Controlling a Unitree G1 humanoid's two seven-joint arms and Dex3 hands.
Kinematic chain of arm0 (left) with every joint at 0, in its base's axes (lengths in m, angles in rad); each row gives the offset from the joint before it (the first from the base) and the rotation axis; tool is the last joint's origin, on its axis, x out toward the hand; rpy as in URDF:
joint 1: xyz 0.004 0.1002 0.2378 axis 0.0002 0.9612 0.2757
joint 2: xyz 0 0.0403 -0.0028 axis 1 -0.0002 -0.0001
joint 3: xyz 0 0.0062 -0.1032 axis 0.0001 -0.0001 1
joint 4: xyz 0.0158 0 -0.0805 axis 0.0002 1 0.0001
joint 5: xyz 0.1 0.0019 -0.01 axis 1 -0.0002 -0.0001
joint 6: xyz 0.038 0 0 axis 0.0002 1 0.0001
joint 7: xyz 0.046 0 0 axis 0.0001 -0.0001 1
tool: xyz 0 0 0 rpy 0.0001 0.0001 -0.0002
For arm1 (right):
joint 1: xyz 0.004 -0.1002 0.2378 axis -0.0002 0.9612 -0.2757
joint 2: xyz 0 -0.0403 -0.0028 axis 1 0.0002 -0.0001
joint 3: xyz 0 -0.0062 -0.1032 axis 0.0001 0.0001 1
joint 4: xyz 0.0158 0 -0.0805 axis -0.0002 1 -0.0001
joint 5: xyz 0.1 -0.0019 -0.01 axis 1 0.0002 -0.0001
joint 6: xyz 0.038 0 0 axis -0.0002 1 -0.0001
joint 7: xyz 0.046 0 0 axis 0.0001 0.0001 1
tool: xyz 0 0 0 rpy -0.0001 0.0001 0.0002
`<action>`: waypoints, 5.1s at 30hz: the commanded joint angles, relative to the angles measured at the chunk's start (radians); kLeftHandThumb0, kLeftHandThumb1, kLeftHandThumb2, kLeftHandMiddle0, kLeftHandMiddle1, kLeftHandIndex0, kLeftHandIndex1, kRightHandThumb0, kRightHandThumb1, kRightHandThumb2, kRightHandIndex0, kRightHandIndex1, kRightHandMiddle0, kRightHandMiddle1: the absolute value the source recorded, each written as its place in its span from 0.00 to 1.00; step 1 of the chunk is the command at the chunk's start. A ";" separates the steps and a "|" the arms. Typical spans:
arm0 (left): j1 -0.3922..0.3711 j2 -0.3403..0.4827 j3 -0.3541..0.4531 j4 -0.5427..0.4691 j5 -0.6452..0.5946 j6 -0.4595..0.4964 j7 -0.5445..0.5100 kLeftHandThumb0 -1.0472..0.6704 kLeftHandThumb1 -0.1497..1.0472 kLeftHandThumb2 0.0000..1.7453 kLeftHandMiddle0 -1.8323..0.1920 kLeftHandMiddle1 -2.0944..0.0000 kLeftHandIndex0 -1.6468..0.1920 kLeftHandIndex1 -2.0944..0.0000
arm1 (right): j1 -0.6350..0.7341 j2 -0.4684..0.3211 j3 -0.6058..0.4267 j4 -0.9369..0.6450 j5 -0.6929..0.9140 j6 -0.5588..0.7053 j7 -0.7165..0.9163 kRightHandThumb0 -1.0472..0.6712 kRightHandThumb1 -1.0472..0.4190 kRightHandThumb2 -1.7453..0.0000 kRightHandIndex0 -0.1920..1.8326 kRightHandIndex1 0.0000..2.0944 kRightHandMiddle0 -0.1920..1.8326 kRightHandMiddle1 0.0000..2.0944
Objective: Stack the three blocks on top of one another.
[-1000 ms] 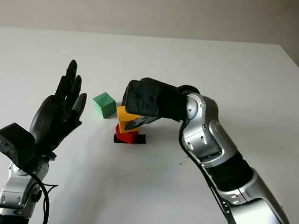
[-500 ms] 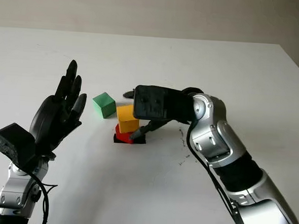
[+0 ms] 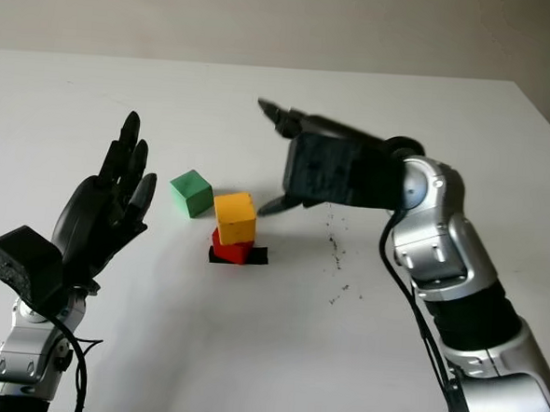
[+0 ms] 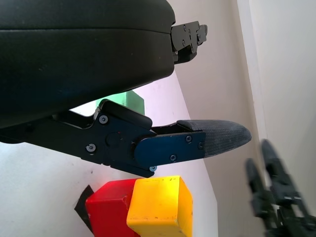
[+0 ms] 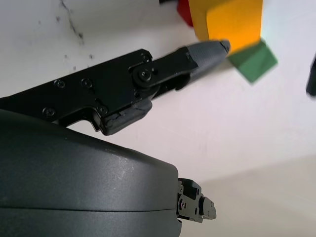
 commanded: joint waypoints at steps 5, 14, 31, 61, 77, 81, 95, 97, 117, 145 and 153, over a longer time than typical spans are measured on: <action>-0.007 0.023 0.018 -0.012 -0.018 0.018 -0.023 0.13 1.00 0.30 1.00 1.00 1.00 1.00 | 0.105 0.018 -0.107 -0.086 0.050 0.018 -0.079 0.15 0.00 0.72 0.10 0.05 0.09 0.04; -0.005 0.027 0.034 -0.007 -0.033 0.010 -0.026 0.16 1.00 0.28 0.99 0.98 0.98 0.98 | 0.385 0.178 -0.305 -0.163 0.312 0.050 -0.206 0.18 0.00 0.61 0.05 0.02 0.06 0.02; -0.041 0.053 0.035 0.013 -0.033 0.029 -0.060 0.15 1.00 0.28 0.99 0.98 0.99 0.98 | 0.625 0.491 -0.341 -0.194 0.558 -0.048 -0.453 0.14 0.00 0.54 0.00 0.00 0.00 0.00; -0.821 0.564 -0.208 0.611 0.387 -0.402 -0.410 0.25 0.81 0.02 0.76 0.99 0.65 0.97 | 0.642 0.470 -0.355 -0.180 0.603 -0.095 -0.483 0.14 0.00 0.57 0.00 0.00 0.00 0.00; -0.883 0.527 -0.447 0.694 0.811 -0.629 -0.044 0.24 0.78 0.03 0.86 0.98 0.66 0.97 | 0.661 0.468 -0.348 -0.197 0.607 -0.081 -0.489 0.14 0.00 0.57 0.00 0.00 0.00 0.00; -0.880 0.528 -0.477 0.719 0.859 -0.652 0.021 0.28 0.77 0.03 0.86 0.98 0.65 0.97 | 0.667 0.467 -0.347 -0.199 0.614 -0.080 -0.485 0.14 0.00 0.57 0.00 0.00 0.00 0.00; -0.900 0.508 -0.601 0.843 1.006 -0.669 0.167 0.28 0.82 0.04 0.88 0.98 0.65 0.97 | 0.668 0.463 -0.333 -0.208 0.607 -0.070 -0.498 0.14 0.00 0.57 0.00 0.00 0.00 0.00; -0.912 0.503 -0.623 0.865 1.033 -0.661 0.186 0.29 0.82 0.04 0.88 0.98 0.65 0.97 | 0.667 0.463 -0.334 -0.208 0.611 -0.069 -0.498 0.14 0.00 0.58 0.00 0.00 0.00 0.00; -0.960 0.436 -0.718 1.036 1.074 -0.646 0.400 0.31 0.85 0.04 0.84 0.97 0.58 0.94 | 0.694 0.453 -0.328 -0.242 0.609 -0.050 -0.501 0.15 0.00 0.58 0.00 0.00 0.00 0.00; -1.007 0.486 -0.833 0.904 1.267 -0.576 0.555 0.43 0.90 0.02 0.69 0.96 0.66 0.45 | 0.696 0.442 -0.328 -0.239 0.627 -0.048 -0.497 0.16 0.00 0.59 0.00 0.00 0.00 0.00; -1.015 0.508 -0.789 0.833 1.234 -0.588 0.601 0.43 0.90 0.03 0.69 0.97 0.66 0.41 | 0.708 0.458 -0.336 -0.239 0.643 -0.062 -0.503 0.16 0.00 0.60 0.00 0.00 0.00 0.00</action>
